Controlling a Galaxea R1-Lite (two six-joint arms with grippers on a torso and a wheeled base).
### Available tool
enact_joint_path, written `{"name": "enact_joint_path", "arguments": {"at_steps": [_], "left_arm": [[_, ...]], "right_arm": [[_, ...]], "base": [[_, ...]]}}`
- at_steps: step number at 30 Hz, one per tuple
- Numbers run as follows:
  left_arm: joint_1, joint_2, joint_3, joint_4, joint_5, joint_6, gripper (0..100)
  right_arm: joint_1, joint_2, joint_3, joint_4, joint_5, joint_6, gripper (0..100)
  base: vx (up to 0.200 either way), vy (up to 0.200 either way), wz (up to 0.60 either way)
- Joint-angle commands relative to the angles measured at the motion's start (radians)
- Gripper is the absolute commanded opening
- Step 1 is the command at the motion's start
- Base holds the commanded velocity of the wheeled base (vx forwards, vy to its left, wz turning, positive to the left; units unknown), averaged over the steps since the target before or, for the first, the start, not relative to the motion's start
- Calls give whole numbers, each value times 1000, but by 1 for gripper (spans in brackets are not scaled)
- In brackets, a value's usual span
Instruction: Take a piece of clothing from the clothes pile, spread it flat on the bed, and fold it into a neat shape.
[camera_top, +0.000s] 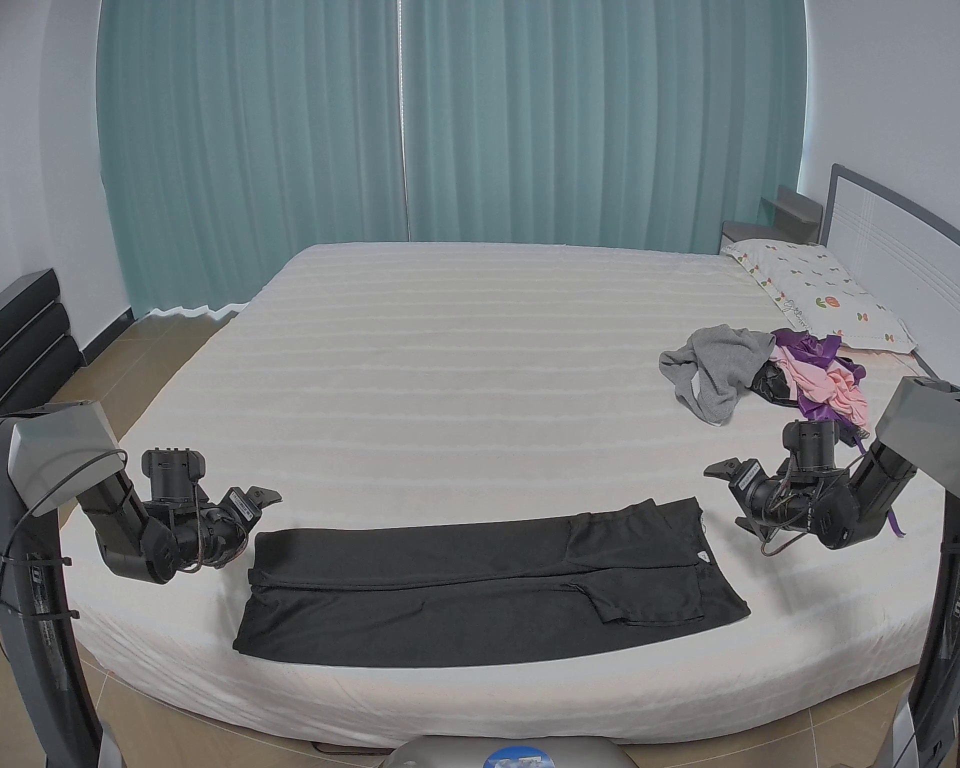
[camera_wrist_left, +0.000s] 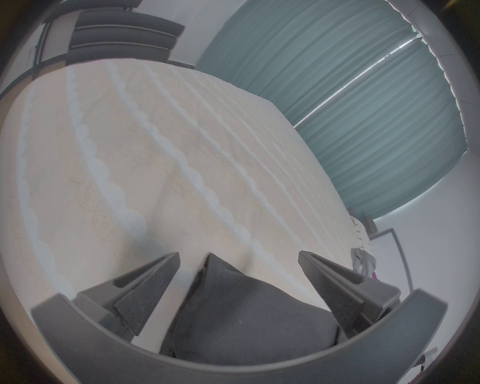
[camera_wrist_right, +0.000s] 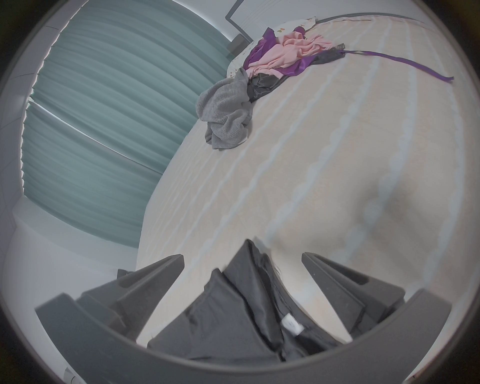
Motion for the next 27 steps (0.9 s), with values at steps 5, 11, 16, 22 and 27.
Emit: {"name": "enact_joint_path", "arguments": {"at_steps": [5,11,16,22,27], "left_arm": [[35,-66,104,-28,-167,155,100],[33,-57,166,-27,-232,282,100],[24,-31,184,-34,-247,379,100],[12,-16,198,-33,-239,435,100],[12,-13,219,-34,-232,494,100]], "right_arm": [[-45,-197,253,-13,117,-39,100],[-61,-140,244,-15,180,-39,100],[-58,-116,253,-56,186,-36,100],[-58,-105,252,-63,187,-36,100],[-55,-105,256,-64,187,-36,100]], "base": [[0,0,0],[0,0,0],[0,0,0],[0,0,0],[0,0,0]]}}
